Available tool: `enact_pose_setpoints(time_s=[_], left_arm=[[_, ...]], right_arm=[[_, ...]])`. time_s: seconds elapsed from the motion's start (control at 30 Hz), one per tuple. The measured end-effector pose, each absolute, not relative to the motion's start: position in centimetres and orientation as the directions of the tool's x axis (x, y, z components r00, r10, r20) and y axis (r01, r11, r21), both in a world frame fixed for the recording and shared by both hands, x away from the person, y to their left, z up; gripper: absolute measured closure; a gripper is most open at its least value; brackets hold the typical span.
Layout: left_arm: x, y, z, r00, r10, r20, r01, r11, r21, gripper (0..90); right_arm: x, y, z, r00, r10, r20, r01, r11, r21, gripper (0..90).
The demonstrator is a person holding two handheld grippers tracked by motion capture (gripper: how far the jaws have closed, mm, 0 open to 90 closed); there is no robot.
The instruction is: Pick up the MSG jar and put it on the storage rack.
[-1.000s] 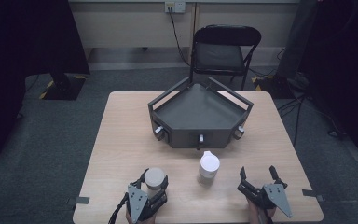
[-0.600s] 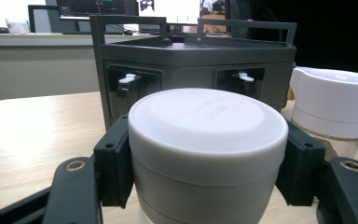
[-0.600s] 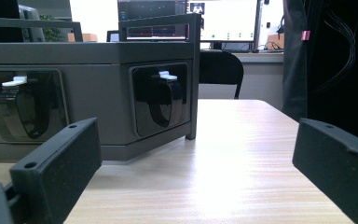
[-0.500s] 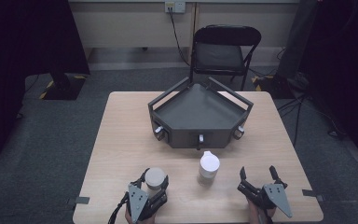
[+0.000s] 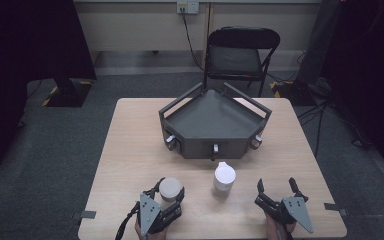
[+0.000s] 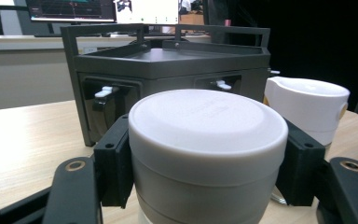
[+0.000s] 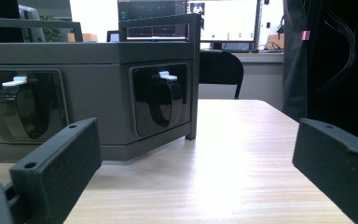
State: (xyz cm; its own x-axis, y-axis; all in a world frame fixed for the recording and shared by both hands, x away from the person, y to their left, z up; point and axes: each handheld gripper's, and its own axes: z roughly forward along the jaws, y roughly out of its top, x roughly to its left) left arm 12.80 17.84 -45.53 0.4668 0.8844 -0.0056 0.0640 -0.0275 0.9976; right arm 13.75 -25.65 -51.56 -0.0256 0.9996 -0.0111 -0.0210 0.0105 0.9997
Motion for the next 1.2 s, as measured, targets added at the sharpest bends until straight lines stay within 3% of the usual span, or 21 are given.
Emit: enact_pose_setpoints(time_s=[0.47, 1.2], left_arm=[[14.5, 19.4, -44.3, 0.550, 0.835, -0.032, 0.053, 0.004, 0.999, 34.2], [19.6, 19.2, -38.5, 0.639, 0.769, -0.008, -0.009, 0.018, 1.000, 34.2]], right_arm=[[13.8, -25.7, -51.6, -0.029, 1.000, -0.011, -0.021, 0.010, 1.000, 0.0], [13.7, -25.6, -51.6, -0.023, 1.000, -0.011, -0.021, 0.011, 1.000, 0.1]])
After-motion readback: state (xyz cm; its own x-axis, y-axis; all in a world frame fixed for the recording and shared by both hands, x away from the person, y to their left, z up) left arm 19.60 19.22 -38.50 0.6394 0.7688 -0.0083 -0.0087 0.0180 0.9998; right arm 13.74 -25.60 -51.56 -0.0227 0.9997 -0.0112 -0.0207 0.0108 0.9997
